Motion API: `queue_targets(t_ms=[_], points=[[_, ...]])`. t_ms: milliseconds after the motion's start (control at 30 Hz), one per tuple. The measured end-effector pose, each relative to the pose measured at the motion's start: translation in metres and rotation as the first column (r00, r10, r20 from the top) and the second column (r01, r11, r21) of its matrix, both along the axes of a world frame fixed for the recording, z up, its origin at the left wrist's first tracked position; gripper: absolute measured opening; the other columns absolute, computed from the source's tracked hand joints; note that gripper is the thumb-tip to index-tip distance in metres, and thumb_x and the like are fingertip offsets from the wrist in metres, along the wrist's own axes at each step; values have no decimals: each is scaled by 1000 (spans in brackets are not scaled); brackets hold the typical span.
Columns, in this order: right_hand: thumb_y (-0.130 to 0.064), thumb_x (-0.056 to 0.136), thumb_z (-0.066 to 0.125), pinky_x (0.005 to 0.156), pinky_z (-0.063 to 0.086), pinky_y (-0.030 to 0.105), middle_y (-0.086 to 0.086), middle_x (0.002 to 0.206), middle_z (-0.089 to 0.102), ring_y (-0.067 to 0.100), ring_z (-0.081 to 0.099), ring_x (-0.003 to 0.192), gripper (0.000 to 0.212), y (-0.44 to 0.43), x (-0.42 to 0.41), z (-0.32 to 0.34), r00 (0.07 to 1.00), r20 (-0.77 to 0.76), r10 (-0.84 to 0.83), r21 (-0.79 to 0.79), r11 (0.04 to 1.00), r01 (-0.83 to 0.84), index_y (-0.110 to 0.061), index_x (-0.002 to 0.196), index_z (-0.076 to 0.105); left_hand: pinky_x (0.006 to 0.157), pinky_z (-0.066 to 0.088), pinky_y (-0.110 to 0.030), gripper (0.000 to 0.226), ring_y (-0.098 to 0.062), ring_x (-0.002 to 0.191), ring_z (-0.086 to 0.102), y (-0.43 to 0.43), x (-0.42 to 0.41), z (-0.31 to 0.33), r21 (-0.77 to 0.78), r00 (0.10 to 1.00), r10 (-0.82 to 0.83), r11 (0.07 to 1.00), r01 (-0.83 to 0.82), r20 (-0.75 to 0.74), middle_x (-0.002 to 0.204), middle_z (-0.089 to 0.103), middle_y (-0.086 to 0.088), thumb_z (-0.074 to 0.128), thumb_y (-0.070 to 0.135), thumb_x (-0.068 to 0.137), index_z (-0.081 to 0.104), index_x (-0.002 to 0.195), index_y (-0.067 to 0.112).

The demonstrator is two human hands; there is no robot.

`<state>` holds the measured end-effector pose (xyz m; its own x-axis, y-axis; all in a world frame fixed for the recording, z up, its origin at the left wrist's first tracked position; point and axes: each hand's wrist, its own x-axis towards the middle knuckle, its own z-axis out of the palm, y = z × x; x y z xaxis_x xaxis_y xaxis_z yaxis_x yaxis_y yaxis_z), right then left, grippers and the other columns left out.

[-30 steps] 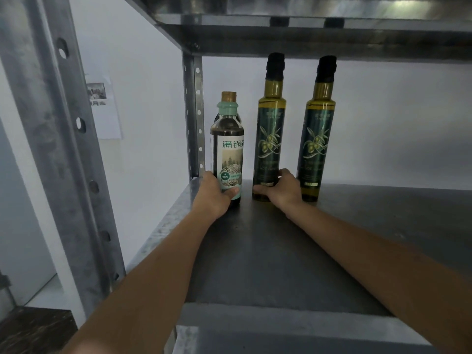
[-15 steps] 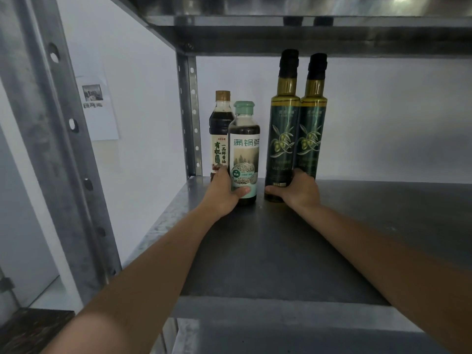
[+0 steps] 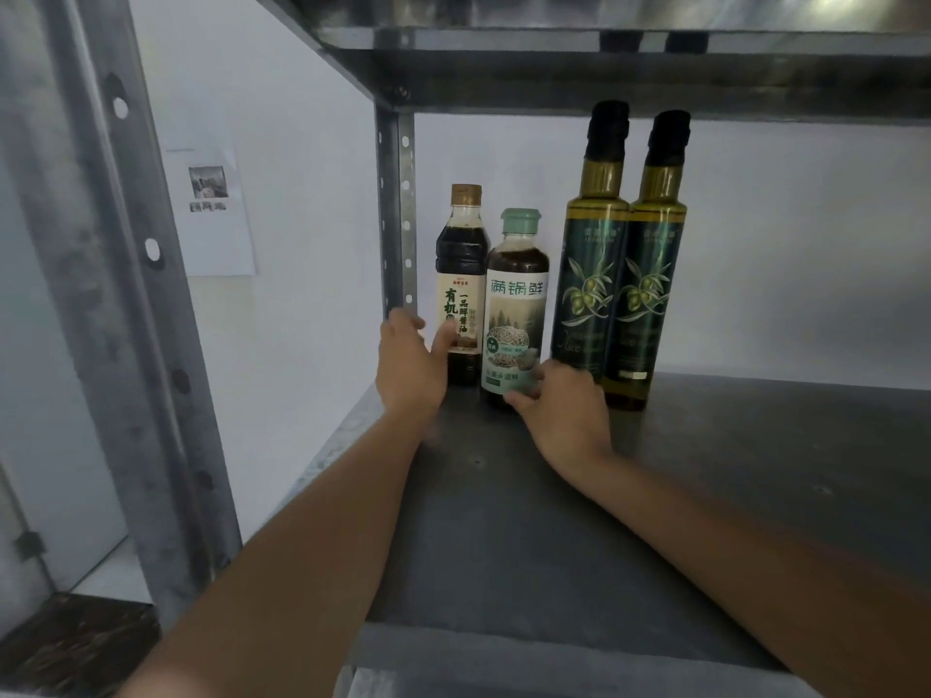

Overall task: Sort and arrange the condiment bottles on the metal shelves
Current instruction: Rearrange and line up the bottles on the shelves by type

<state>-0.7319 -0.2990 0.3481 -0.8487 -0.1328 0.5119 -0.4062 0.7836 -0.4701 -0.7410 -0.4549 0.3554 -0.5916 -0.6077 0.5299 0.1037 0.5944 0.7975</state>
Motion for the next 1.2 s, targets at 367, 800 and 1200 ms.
queue_targets(t_ms=[367, 800, 1200], points=[[-42, 82, 69, 69, 47, 31, 9, 111, 64, 27, 62, 103, 46, -30, -8, 7, 976, 176, -129, -145, 977, 155, -8, 112, 58, 80, 44, -23, 51, -16, 103, 58, -8, -35, -6, 183, 920, -382, 914, 362, 88, 113, 62, 0, 75, 9, 78, 51, 123, 10], [-41, 84, 67, 70, 46, 34, 11, 116, 60, 30, 60, 106, 51, -56, -26, 9, 961, 237, -145, -179, 965, 189, -6, 117, 50, 83, 39, -29, 53, -27, 117, 54, -5, -28, -4, -6, 970, -183, 982, 187, 157, 129, 54, -9, 65, 7, 85, 31, 126, 8], [-32, 87, 65, 78, 50, 35, 12, 119, 60, 28, 59, 109, 49, -53, -26, 8, 972, 200, -121, -134, 980, 150, -5, 123, 48, 91, 43, -34, 56, -29, 120, 52, -3, -21, -6, -3, 961, -221, 975, 224, 165, 131, 53, -12, 67, 8, 85, 31, 128, 6]])
